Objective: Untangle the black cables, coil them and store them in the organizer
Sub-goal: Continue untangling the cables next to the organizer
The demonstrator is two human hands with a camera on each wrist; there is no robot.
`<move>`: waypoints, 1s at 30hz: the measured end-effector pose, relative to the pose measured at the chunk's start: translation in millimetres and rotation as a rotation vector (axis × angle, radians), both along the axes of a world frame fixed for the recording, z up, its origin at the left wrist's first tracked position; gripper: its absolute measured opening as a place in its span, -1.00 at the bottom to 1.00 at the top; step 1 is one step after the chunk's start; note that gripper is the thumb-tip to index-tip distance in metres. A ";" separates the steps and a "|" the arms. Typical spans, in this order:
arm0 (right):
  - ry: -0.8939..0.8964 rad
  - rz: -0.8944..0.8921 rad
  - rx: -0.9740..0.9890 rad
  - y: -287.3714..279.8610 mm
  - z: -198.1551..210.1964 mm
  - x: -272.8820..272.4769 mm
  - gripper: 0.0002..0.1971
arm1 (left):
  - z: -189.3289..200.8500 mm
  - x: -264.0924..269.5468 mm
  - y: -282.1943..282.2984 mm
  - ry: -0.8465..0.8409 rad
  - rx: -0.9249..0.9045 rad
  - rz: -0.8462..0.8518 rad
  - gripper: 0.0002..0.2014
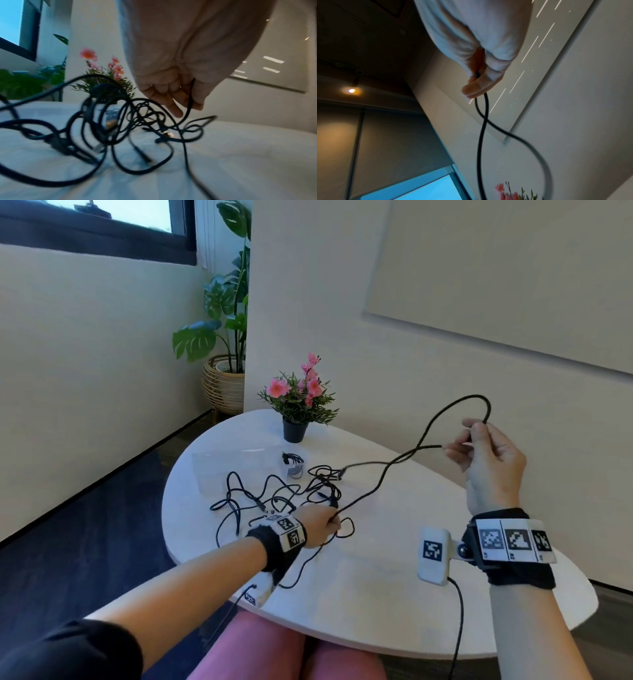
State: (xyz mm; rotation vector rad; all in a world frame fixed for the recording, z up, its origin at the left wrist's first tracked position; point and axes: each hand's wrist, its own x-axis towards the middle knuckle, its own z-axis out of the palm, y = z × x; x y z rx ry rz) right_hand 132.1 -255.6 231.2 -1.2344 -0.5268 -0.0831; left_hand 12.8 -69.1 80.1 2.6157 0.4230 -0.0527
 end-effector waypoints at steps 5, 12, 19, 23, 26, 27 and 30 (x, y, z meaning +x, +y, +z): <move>0.131 -0.144 0.019 -29.5 -13.0 31.1 -0.77 | 9.6 -11.9 32.2 -0.236 0.004 0.160 -0.75; 0.035 -0.093 -1.077 -6.2 -46.3 23.6 -0.31 | 54.1 -1.2 27.7 -0.655 -0.145 0.218 -0.76; -0.368 0.257 -1.127 54.5 -65.0 -36.6 -0.68 | 57.1 7.0 -1.1 -0.756 -0.306 0.194 -0.83; -0.352 0.187 -0.787 53.1 -63.8 -37.3 -0.77 | 53.1 -0.9 0.0 -0.728 -0.297 0.178 -0.87; -0.262 0.097 -0.499 44.1 -52.5 -33.5 -0.73 | 41.2 -7.6 -1.5 -0.574 -0.193 0.074 -0.85; -0.248 0.075 -0.418 39.8 -46.7 -31.9 -0.72 | 37.1 -8.6 -2.1 -0.558 -0.198 0.069 -0.84; -0.316 0.054 -0.333 27.1 -37.1 -34.0 -0.72 | 30.5 -3.7 -5.4 -0.596 -0.184 0.080 -0.84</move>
